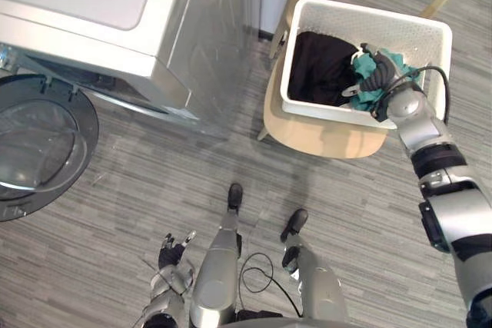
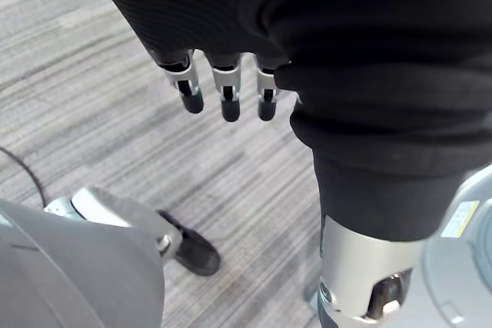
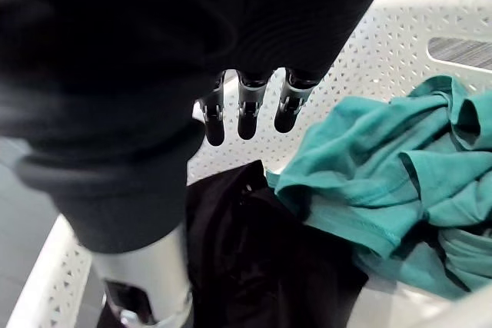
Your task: Pick up the laundry basket with both hands and put the clothes into the washing machine.
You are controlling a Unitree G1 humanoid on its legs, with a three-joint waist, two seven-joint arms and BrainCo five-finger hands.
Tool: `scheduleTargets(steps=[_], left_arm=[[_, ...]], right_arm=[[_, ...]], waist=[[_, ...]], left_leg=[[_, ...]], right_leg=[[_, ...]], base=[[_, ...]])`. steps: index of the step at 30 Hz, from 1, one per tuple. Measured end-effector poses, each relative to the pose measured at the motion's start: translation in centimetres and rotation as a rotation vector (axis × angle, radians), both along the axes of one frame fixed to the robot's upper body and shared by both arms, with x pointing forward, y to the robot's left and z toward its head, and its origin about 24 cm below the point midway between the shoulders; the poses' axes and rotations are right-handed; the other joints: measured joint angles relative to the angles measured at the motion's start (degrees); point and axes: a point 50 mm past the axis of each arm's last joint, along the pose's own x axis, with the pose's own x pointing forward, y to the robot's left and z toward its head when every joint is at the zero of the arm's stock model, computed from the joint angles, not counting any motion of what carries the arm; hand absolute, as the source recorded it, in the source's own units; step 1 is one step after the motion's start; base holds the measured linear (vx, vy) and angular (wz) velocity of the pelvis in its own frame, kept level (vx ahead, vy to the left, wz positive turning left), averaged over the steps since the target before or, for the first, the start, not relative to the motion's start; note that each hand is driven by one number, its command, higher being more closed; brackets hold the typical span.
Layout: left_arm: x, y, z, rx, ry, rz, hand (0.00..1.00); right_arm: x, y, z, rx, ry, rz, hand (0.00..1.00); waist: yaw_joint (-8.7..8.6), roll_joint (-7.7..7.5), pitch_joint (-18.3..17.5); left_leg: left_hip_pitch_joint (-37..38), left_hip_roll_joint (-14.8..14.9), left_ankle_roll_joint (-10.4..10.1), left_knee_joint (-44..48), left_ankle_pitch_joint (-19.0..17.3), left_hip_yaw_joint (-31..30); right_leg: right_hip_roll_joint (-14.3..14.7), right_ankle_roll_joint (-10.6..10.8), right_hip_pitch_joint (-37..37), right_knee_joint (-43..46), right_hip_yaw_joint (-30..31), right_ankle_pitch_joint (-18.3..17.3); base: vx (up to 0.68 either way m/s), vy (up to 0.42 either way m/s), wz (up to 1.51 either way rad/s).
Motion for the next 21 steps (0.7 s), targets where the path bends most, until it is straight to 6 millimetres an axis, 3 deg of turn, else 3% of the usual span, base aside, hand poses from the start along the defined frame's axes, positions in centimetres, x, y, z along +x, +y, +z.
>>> scheduleTargets(steps=[5,8,13,18,21], left_arm=[[0.7,-0.3,0.5,-0.001,-0.033,-0.022,0.0],[1.1,-0.4,0.7,-0.015,-0.047,-0.013,0.0],[2.2,-0.4,1.4,-0.035,-0.1,0.009,0.0],[3.3,-0.9,2.7,-0.055,-0.176,0.013,0.0],[3.4,-1.6,2.6,-0.087,-0.183,0.022,0.0]], right_arm=[[0.5,0.1,-1.0,0.029,0.061,-0.031,0.0],[0.9,-0.1,-0.5,0.042,0.077,-0.061,0.0],[1.4,-0.5,2.0,0.061,0.053,-0.103,0.0],[1.1,-1.7,5.7,0.055,-0.037,-0.15,0.0],[1.3,-1.1,6.4,0.02,-0.047,-0.138,0.0]], waist=[[0.42,-0.09,0.3],[0.57,-0.06,0.6],[0.97,0.19,1.1],[2.18,1.33,1.9],[2.25,1.41,2.0]], left_leg=[[-0.8,0.0,-0.1,-1.7,1.2,-0.6],[-1.7,0.1,-0.1,-1.7,1.2,-0.8],[-4.1,0.1,-0.4,-1.8,1.7,-1.4],[-6.7,0.7,-1.0,-2.1,2.4,-1.8],[-7.2,0.9,-1.1,-2.3,2.5,-1.5]], right_leg=[[0.2,-0.2,-1.5,-0.2,-0.1,0.2],[0.6,-0.4,-1.8,-1.3,-0.3,1.0],[0.6,-0.4,-3.6,-2.0,-0.9,1.4],[1.1,-0.4,-5.9,-1.9,-2.1,1.4],[1.1,-0.4,-6.7,-1.8,-1.9,1.4]], base=[[0.02,-0.007,0.0],[0.0,0.0,0.0],[0.0,0.003,0.03],[0.0,-0.001,0.03],[0.01,0.006,-0.04]])
